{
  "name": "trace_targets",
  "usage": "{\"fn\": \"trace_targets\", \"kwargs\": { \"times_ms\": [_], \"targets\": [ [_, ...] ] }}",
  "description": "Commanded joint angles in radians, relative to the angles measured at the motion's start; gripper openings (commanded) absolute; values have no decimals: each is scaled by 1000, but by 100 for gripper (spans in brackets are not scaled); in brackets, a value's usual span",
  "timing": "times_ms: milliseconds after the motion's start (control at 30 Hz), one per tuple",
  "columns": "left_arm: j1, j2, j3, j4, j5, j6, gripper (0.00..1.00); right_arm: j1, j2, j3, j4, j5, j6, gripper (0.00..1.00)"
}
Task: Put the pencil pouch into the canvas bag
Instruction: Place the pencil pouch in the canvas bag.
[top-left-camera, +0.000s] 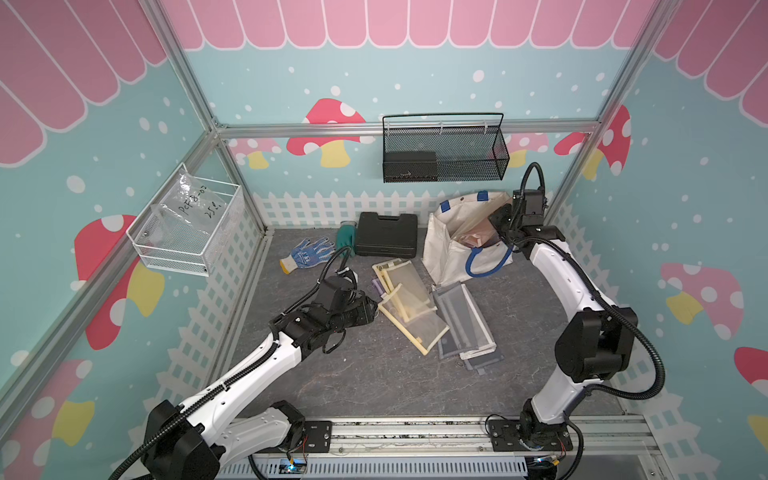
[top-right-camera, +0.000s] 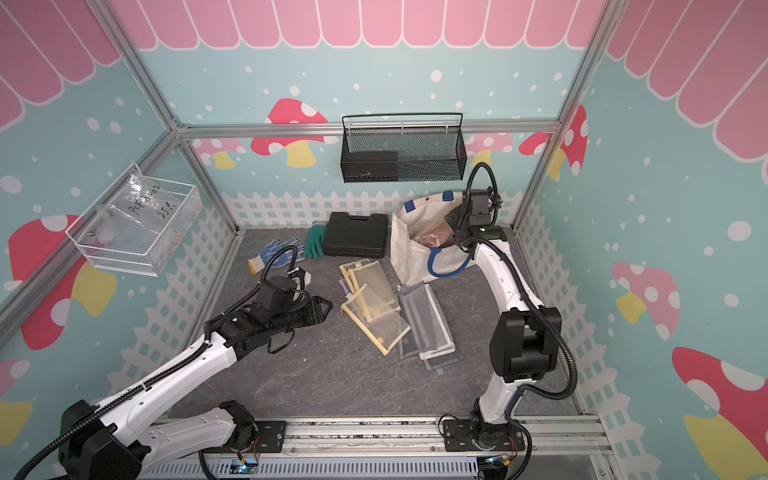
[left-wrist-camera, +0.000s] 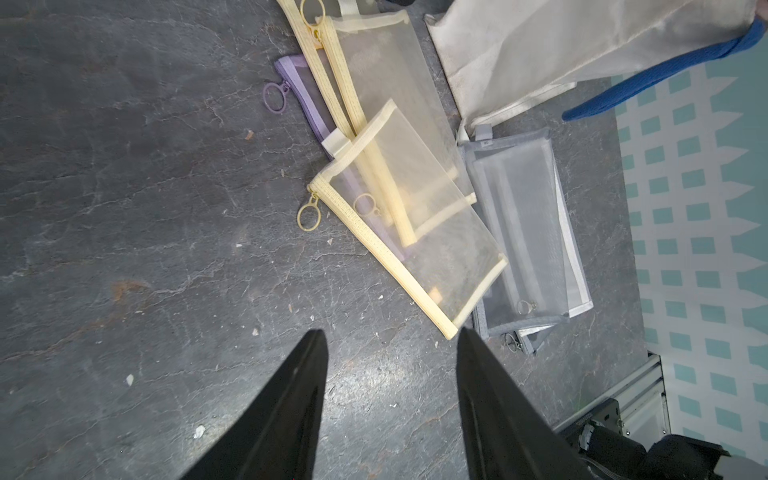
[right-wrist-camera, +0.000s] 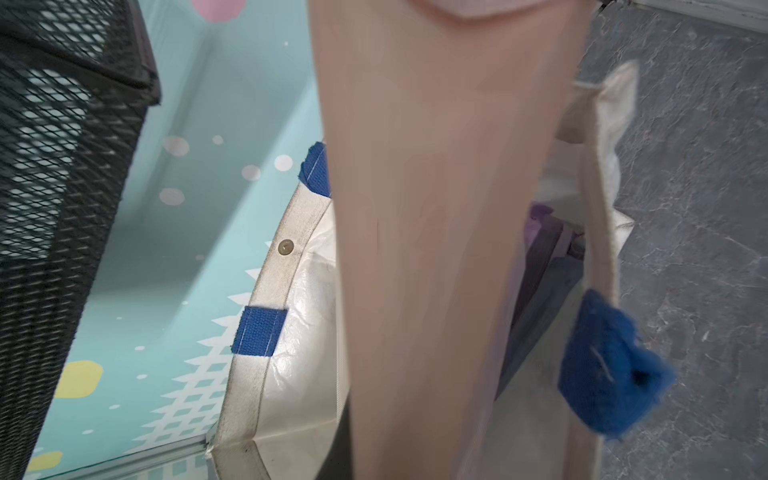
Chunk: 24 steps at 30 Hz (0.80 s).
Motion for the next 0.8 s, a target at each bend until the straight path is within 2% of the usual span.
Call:
{"fn": "trace_targets", "kwargs": {
  "times_ms": [0, 100, 333, 467, 567, 667, 767],
  "targets": [
    [-3, -34, -21, -10, -31, -5, 53, 18, 54, 55, -45, 35, 1, 3],
    [-2, -51, -32, -13, -40, -6, 53, 28, 93, 78, -73, 52, -4, 8],
    [-3, -72, -41, -26, -59, -2, 53, 35, 144, 68, -87, 55, -9, 14],
    [-3, -66, -36, -26, -64, 4, 53, 36, 146, 63, -88, 57, -23, 24],
    [-3, -61, -30, -27, -64, 7, 53, 37, 128, 67, -63, 58, -62, 35],
    [-3, -58, -27, -29, -65, 12, 53, 36, 114, 69, -39, 54, -108, 53],
    [-2, -57, -28, -30, -69, 14, 53, 36, 52, 60, -6, 34, -157, 67]
  ]
}}
